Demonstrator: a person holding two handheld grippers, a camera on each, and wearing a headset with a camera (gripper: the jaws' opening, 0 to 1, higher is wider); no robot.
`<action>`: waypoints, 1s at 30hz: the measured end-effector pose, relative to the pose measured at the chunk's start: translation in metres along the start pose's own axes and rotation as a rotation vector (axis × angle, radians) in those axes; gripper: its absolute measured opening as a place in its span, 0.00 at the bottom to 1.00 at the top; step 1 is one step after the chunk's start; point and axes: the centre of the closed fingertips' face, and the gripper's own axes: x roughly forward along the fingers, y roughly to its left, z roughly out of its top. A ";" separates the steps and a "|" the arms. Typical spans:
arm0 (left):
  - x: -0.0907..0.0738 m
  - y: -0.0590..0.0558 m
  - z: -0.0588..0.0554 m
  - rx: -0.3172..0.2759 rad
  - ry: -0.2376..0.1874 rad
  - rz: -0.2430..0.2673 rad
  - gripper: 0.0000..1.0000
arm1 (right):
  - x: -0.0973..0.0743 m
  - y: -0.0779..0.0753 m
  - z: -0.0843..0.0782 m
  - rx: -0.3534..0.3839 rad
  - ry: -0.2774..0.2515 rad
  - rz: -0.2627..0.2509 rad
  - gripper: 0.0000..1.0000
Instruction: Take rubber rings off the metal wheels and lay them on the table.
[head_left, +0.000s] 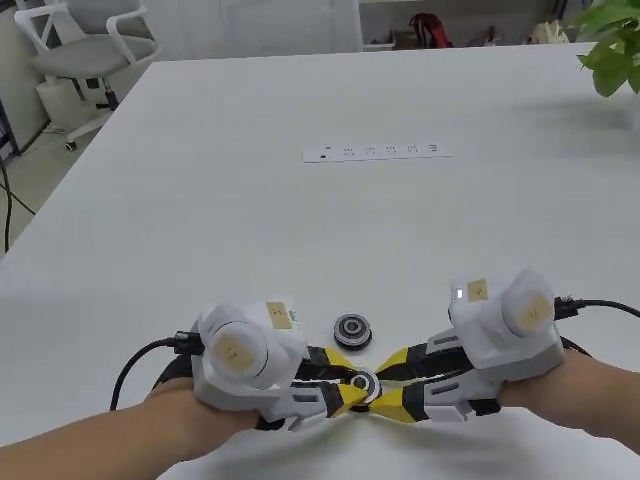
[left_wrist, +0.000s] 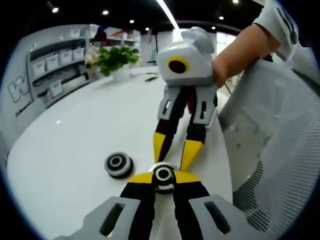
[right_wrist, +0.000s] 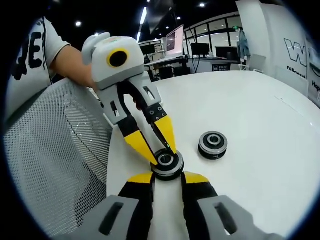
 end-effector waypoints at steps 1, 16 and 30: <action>0.000 0.000 0.000 -0.003 -0.002 0.000 0.14 | -0.001 0.000 -0.001 0.002 0.003 0.001 0.16; 0.001 -0.001 0.000 0.001 -0.005 0.005 0.14 | -0.005 -0.002 -0.004 0.042 0.017 0.004 0.00; 0.002 -0.004 0.001 0.016 0.002 0.004 0.14 | -0.014 -0.008 -0.003 0.195 -0.022 0.009 0.00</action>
